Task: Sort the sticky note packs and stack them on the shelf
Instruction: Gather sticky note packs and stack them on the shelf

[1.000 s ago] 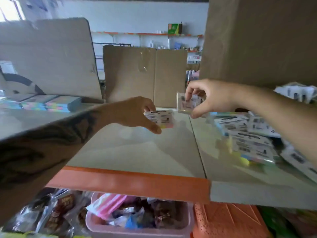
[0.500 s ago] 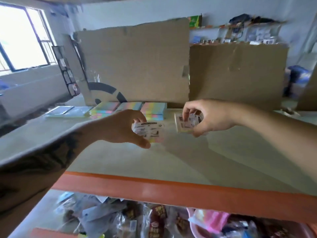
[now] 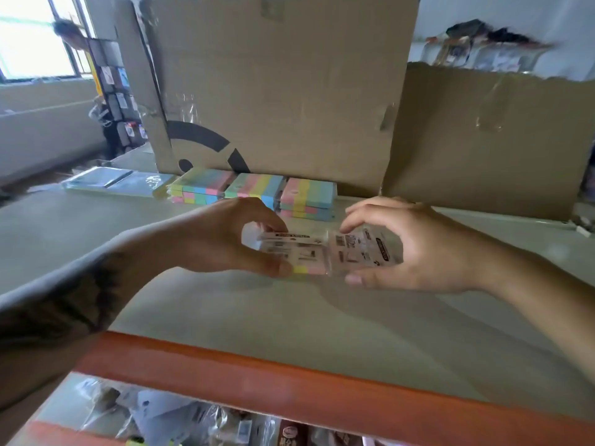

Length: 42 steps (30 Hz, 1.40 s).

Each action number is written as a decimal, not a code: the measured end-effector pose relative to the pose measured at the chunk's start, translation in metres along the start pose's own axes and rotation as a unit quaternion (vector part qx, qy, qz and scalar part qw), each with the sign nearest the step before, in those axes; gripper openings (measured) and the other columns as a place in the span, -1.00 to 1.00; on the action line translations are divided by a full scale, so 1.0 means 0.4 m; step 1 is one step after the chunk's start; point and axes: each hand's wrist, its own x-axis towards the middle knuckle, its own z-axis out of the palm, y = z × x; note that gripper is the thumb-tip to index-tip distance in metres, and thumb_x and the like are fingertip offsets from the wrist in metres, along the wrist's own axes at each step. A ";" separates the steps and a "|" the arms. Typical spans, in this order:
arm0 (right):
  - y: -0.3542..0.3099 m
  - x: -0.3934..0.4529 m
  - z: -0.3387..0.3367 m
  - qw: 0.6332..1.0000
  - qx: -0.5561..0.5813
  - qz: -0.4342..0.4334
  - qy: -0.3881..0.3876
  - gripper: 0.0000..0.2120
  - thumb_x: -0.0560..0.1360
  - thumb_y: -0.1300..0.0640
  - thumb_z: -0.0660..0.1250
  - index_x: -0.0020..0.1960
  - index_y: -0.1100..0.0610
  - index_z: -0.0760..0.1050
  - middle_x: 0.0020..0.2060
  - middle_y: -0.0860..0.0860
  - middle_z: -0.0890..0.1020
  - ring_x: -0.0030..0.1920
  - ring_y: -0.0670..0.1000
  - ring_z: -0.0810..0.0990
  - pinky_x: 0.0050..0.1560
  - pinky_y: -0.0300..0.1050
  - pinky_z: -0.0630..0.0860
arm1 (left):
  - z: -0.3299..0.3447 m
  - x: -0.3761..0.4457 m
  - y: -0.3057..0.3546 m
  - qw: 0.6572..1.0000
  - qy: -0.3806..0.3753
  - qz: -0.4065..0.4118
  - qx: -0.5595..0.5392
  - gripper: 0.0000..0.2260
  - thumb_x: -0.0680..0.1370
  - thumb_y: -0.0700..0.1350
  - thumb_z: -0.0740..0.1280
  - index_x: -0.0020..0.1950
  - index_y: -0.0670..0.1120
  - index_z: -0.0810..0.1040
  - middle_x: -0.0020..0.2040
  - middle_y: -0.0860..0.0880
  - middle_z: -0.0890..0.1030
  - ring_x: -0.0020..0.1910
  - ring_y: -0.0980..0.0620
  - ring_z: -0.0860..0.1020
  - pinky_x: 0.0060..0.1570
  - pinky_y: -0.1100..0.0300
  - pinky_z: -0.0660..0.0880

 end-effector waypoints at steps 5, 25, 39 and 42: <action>-0.047 0.001 0.025 0.990 0.046 -0.098 0.087 -0.45 0.34 -0.35 0.51 0.27 -0.21 0.54 0.11 -0.34 0.59 0.19 -0.32 0.52 0.14 -0.38 0.42 | 0.005 -0.004 0.035 0.991 -0.004 0.020 -0.135 -0.58 0.27 0.43 0.31 -0.06 0.24 0.70 0.01 0.23 0.68 0.08 0.24 0.60 0.24 0.24 0.45; -0.080 -0.008 0.043 0.919 0.369 -0.055 0.127 -0.85 0.47 0.19 0.57 -0.03 0.01 0.66 -0.23 -0.13 0.71 -0.32 -0.22 0.56 -0.28 -0.38 0.44 | 0.009 -0.007 0.038 0.917 0.100 0.091 -0.375 -0.66 0.43 0.01 0.50 0.04 -0.22 0.65 0.04 -0.34 0.64 -0.06 -0.19 0.60 0.13 -0.21 0.49; -0.065 0.013 0.046 0.953 -0.086 -0.175 0.234 -0.51 0.31 -0.25 0.50 0.08 -0.02 0.43 0.46 -0.09 0.41 0.39 0.03 0.40 0.32 -0.01 0.36 | 0.025 -0.004 0.074 0.927 0.096 0.094 -0.350 -0.87 0.60 -0.08 0.31 -0.06 -0.13 0.56 -0.28 0.13 0.60 -0.25 0.17 0.55 -0.16 0.27 0.52; -0.070 0.021 0.053 0.947 -0.109 -0.210 0.216 -0.53 0.31 -0.28 0.46 0.08 -0.06 0.45 0.36 -0.15 0.46 0.30 0.00 0.45 0.24 0.02 0.35 | 0.027 0.000 0.078 0.942 0.106 0.073 -0.311 -0.85 0.64 -0.10 0.35 -0.06 -0.14 0.61 -0.24 -0.02 0.60 -0.23 0.14 0.51 -0.15 0.24 0.45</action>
